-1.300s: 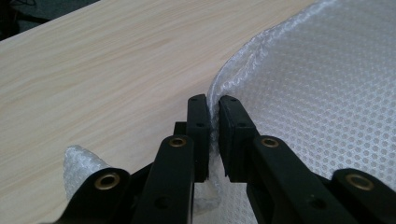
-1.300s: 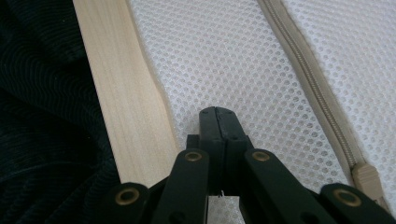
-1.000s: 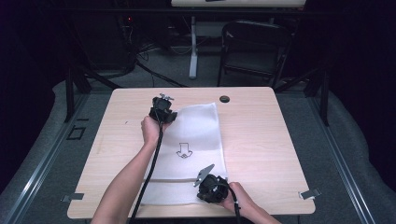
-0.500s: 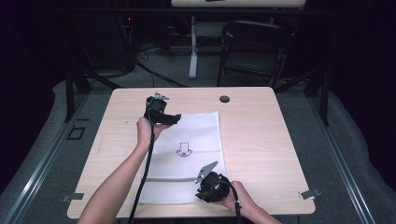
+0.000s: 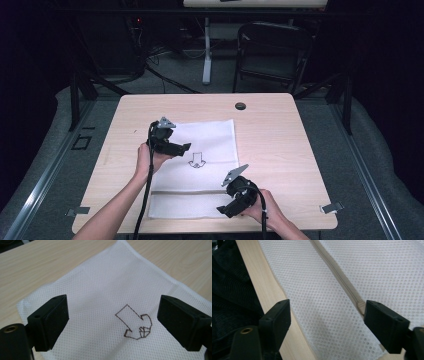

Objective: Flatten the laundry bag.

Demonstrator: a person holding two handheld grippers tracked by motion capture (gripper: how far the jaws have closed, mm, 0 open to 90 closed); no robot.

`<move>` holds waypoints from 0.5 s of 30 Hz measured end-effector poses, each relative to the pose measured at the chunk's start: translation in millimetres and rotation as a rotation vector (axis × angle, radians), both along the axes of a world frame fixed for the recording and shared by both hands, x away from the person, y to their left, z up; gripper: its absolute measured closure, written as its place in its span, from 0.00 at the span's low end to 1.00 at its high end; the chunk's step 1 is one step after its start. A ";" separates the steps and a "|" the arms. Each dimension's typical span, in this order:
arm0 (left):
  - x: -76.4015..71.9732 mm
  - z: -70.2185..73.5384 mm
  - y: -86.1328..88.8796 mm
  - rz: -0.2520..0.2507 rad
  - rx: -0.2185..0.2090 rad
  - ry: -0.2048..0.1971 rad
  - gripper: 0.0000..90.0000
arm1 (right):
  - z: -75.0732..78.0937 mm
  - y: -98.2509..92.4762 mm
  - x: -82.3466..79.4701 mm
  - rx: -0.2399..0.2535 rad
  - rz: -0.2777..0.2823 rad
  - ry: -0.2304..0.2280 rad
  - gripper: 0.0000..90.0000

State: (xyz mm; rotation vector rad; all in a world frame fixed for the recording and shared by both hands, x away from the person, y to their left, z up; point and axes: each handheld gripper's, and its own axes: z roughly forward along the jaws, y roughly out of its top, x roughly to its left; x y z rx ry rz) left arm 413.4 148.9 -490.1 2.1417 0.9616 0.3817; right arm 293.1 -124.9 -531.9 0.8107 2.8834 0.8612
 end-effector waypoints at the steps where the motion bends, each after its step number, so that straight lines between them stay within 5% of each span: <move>1: -2.7 -0.7 0.8 -0.006 0.002 0.006 0.11 | -0.6 -0.7 0.1 0.010 -0.013 0.000 0.21; 15: -42.2 -4.0 5.8 -0.067 0.018 0.046 0.04 | 8.3 -24.9 8.6 -0.025 -0.053 -0.011 0.16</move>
